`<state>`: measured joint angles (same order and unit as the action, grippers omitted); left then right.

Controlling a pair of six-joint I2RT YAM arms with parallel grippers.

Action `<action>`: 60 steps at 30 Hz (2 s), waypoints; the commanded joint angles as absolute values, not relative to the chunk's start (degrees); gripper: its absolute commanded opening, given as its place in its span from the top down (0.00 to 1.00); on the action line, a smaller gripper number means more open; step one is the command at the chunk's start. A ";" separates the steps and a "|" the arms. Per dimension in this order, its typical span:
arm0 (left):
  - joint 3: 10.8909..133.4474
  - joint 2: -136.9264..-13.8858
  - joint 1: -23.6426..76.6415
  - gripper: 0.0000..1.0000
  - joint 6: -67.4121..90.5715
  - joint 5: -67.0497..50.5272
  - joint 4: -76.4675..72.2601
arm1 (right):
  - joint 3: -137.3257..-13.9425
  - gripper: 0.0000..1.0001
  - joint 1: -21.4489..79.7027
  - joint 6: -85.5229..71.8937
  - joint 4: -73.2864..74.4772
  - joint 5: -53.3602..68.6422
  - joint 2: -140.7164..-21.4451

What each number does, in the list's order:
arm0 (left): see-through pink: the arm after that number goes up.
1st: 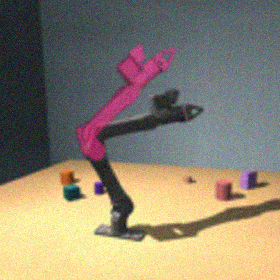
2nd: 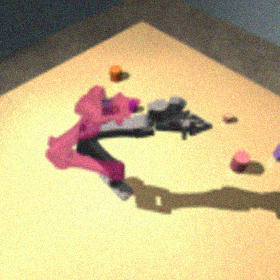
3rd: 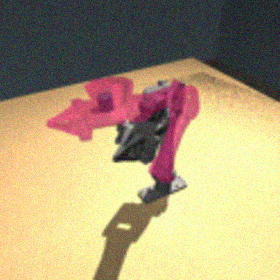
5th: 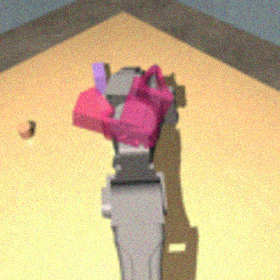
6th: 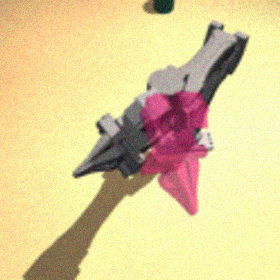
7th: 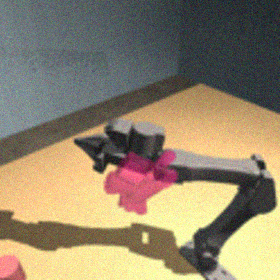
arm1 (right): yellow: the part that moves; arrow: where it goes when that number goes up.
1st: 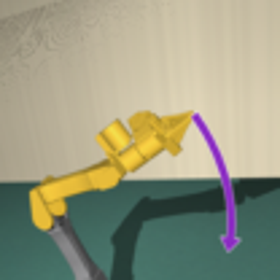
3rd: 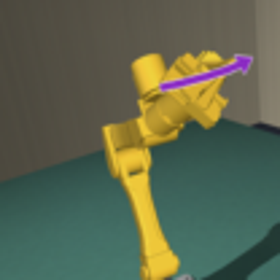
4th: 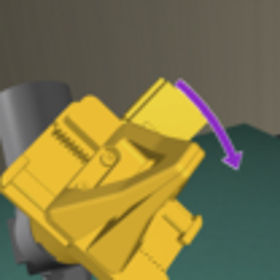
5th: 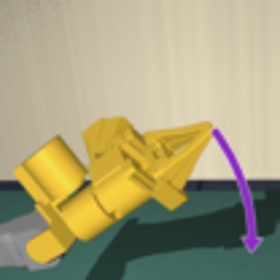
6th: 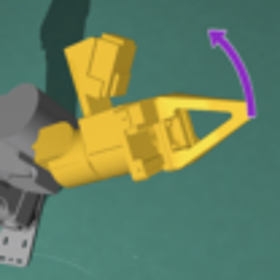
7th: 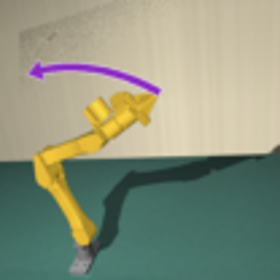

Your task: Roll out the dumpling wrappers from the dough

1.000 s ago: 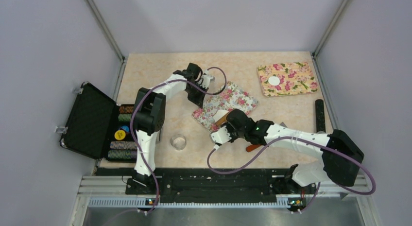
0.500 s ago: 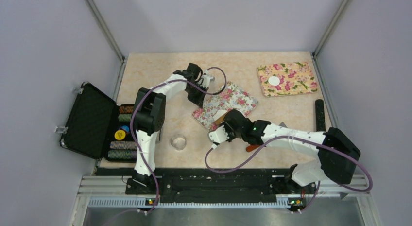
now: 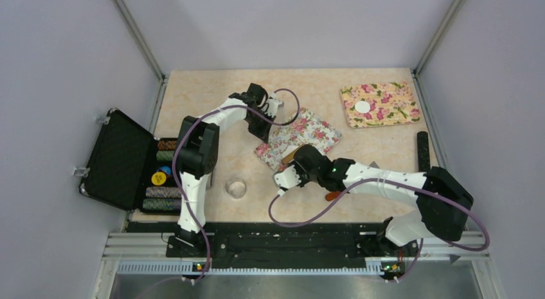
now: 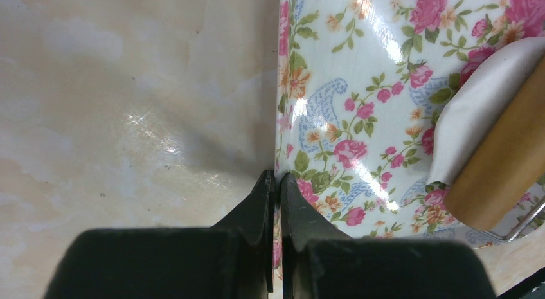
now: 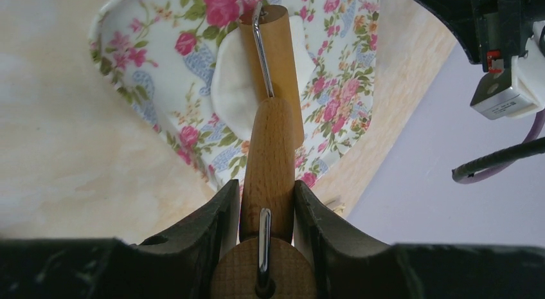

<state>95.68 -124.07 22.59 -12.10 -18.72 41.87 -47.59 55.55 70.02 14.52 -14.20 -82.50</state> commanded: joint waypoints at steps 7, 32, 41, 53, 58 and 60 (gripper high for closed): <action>96.15 -126.11 22.18 1.00 -13.06 -15.47 42.06 | -41.59 1.00 58.16 65.20 43.10 -5.65 -79.57; 95.98 -125.88 22.15 1.00 -13.18 -15.66 42.06 | -46.02 1.00 57.84 64.58 30.93 -9.28 -87.62; 95.89 -125.83 22.16 1.00 -13.13 -15.78 42.03 | -48.91 1.00 55.31 65.77 30.06 -7.53 -92.15; 95.89 -125.80 22.16 1.00 -13.26 -15.86 41.93 | -50.64 1.00 54.77 66.28 28.63 -7.02 -97.20; 95.83 -125.77 22.20 1.00 -13.24 -15.87 41.99 | -50.84 1.00 54.75 66.30 28.01 -7.48 -98.15; 95.81 -125.74 22.15 1.00 -13.17 -15.82 41.93 | -50.48 1.00 54.72 66.34 28.56 -7.56 -97.65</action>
<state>95.92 -124.07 21.37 -12.12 -16.51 40.80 -54.89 54.98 68.64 11.31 -17.26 -92.64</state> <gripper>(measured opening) 0.034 0.329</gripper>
